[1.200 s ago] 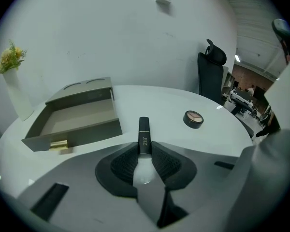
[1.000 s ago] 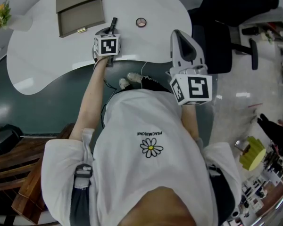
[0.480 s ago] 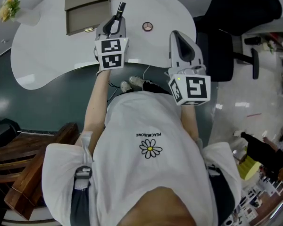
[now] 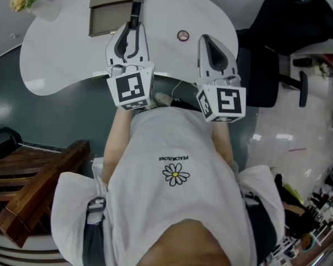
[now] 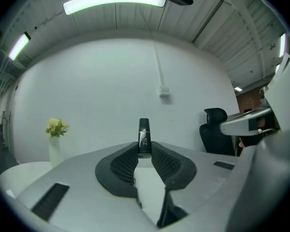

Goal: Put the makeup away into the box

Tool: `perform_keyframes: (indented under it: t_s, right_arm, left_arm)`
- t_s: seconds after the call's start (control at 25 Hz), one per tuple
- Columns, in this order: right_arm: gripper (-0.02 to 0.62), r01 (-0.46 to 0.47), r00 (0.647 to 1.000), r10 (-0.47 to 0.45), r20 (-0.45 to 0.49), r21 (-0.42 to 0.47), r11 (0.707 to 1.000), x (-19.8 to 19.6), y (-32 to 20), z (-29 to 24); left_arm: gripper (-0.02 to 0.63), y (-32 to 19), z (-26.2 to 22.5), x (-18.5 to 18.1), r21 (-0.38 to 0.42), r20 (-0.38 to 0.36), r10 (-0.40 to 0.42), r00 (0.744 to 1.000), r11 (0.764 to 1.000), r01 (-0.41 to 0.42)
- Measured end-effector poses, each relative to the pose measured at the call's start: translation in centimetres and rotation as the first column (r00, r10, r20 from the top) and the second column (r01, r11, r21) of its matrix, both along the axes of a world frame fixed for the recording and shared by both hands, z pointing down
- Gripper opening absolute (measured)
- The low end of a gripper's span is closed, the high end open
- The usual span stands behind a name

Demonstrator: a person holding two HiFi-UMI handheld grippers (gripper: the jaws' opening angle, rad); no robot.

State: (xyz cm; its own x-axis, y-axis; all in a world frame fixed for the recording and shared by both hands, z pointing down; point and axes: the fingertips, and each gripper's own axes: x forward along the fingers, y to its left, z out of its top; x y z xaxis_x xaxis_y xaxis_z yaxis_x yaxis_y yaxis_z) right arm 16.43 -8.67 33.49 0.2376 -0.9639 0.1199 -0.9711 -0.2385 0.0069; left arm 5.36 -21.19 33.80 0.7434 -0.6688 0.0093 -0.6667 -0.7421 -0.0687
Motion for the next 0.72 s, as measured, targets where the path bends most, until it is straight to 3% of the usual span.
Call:
perform_keyframes:
  t_s: [0.16, 0.72]
  right_arm:
    - [0.031, 0.016, 1.000, -0.016, -0.002, 0.009, 1.000, -0.5, -0.4, 0.0]
    - [0.031, 0.024, 1.000, -0.024, -0.010, 0.017, 1.000, -0.8, -0.5, -0.3]
  left_arm:
    - [0.098, 0.1, -0.5, -1.4, 0.046, -0.005, -0.050, 0.999, 0.998, 0.051]
    - [0.098, -1.0, 0.7, -2.7, 0.028, 0.009, -0.104, 0.995, 0.994, 0.104]
